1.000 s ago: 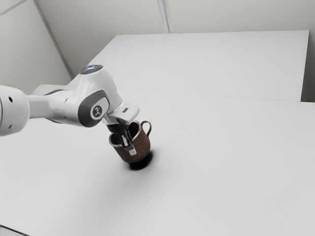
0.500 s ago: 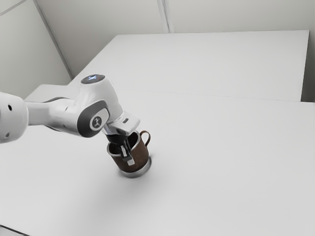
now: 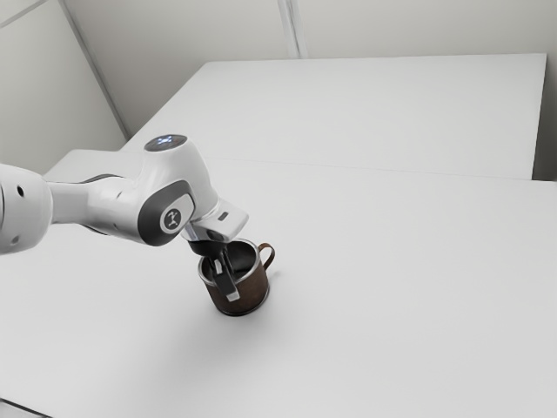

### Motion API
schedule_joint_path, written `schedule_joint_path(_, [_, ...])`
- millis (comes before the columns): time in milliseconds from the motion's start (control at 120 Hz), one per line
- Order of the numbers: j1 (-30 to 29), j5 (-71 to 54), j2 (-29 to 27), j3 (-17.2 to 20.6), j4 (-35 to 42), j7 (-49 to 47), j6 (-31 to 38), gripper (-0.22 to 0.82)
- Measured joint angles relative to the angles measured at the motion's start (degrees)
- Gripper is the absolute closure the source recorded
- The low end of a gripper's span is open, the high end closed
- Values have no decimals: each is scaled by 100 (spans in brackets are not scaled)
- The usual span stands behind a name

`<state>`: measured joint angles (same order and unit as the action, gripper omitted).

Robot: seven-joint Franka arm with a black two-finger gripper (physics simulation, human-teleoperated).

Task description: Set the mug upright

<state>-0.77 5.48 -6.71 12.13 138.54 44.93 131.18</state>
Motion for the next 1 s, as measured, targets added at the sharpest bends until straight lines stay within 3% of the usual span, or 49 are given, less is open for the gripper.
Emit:
schedule_joint_path(267, [0, 0, -110, 8, -112, -224, -179, 5])
schedule_joint_path(500, [-272, 17, -195, 24, -617, -1403, -552, 2])
schedule_joint_path(642, [-361, 4, 298, -34, -1764, -2249, -1181, 1])
schedule_joint_path(800, [-595, -228, 466, -72, -2897, -2970, -1882, 0])
schedule_joint_path(1000, [-534, -442, 740, -479, -4068, -3541, -2862, 0])
